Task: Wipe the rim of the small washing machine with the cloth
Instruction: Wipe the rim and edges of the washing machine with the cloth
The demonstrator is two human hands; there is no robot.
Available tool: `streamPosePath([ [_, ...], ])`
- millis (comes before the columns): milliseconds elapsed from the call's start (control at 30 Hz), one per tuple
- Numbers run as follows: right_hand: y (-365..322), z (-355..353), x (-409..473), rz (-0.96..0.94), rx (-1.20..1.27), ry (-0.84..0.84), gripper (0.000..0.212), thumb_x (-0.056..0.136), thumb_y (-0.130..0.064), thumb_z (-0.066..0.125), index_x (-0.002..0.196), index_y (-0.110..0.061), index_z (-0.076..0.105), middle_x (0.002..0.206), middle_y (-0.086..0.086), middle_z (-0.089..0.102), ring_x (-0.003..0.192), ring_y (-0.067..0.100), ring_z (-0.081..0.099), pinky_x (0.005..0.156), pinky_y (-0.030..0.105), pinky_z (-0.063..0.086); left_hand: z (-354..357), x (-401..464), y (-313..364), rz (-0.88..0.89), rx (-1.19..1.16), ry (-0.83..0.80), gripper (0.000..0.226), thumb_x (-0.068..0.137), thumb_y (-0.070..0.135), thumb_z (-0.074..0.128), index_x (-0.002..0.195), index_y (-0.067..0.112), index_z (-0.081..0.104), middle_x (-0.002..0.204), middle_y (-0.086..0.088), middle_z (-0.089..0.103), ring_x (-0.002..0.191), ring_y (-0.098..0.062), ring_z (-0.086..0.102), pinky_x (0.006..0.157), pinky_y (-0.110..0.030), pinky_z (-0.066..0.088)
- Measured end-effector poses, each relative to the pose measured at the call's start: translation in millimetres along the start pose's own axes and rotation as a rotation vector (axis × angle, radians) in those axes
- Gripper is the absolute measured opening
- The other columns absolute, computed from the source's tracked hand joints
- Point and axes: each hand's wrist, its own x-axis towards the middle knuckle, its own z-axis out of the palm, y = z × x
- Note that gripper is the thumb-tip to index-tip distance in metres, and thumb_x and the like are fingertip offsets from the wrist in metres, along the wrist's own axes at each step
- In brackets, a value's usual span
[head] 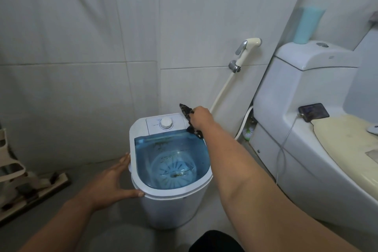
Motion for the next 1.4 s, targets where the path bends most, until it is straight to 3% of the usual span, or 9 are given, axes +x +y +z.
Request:
streamPosePath([
  [167, 5, 1, -15, -0.047, -0.024, 0.016, 0.022, 0.097, -0.018, 0.049, 0.102, -0.005, 0.067, 0.104, 0.016, 0.069, 0.089, 0.033, 0.063, 0.068, 0.028, 0.042, -2, 0, -2, -0.007, -0.017, -0.03, 0.135, 0.053, 0.084, 0.075, 0.159, 0.031, 0.011, 0.156, 0.025, 0.009, 0.144, 0.006, 0.014, 0.114, -0.015, 0.014],
  [300, 2, 14, -33, -0.206, -0.148, 0.081, 0.02, 0.097, -0.012, 0.049, 0.105, -0.006, 0.066, 0.106, 0.014, 0.063, 0.091, 0.035, 0.064, 0.067, 0.031, 0.043, -2, -1, -1, -0.003, -0.03, -0.032, 0.135, 0.053, 0.083, 0.076, 0.16, 0.029, 0.013, 0.158, 0.023, 0.011, 0.144, 0.007, 0.013, 0.114, -0.014, 0.013],
  [400, -2, 22, -44, -0.323, -0.194, 0.094, 0.022, 0.096, -0.01, 0.049, 0.111, -0.006, 0.064, 0.113, 0.012, 0.058, 0.095, 0.035, 0.062, 0.077, 0.039, 0.05, -2, -1, -1, -0.012, -0.024, -0.043, 0.138, 0.049, 0.089, 0.072, 0.16, 0.029, 0.016, 0.162, 0.019, 0.013, 0.145, 0.006, 0.014, 0.116, -0.016, 0.014],
  [700, -2, 19, -57, -0.576, -0.33, -0.038, 0.023, 0.099, -0.013, 0.048, 0.112, -0.007, 0.066, 0.12, 0.009, 0.058, 0.096, 0.033, 0.062, 0.076, 0.042, 0.054, -7, -3, 4, -0.006, -0.015, -0.055, 0.138, 0.05, 0.088, 0.072, 0.161, 0.029, 0.015, 0.166, 0.012, 0.013, 0.146, 0.004, 0.016, 0.115, -0.016, 0.015],
  [933, 1, 5, -35, -0.371, -0.34, 0.009, 0.021, 0.094, -0.007, 0.051, 0.111, -0.006, 0.065, 0.111, 0.013, 0.058, 0.094, 0.036, 0.064, 0.072, 0.036, 0.05, -6, 1, 1, -0.017, -0.001, -0.057, 0.139, 0.05, 0.089, 0.071, 0.161, 0.03, 0.013, 0.166, 0.013, 0.013, 0.147, 0.004, 0.016, 0.116, -0.016, 0.016],
  [1133, 2, 1, -10, -0.097, 0.009, 0.052, 0.025, 0.099, -0.02, 0.049, 0.106, -0.006, 0.069, 0.107, 0.017, 0.07, 0.091, 0.033, 0.064, 0.07, 0.028, 0.042, 0, 3, -5, -0.034, 0.012, -0.049, 0.138, 0.05, 0.088, 0.073, 0.161, 0.03, 0.014, 0.165, 0.016, 0.013, 0.147, 0.004, 0.016, 0.117, -0.016, 0.014],
  [1400, 22, 5, -35, 0.013, 0.272, 0.094, 0.024, 0.098, -0.021, 0.053, 0.095, -0.006, 0.071, 0.097, 0.017, 0.072, 0.089, 0.034, 0.066, 0.066, 0.026, 0.04, 1, 3, 0, 0.005, 0.012, -0.041, 0.125, 0.062, 0.069, 0.082, 0.159, 0.029, 0.014, 0.155, 0.023, 0.015, 0.139, 0.006, 0.016, 0.113, -0.015, 0.015],
])
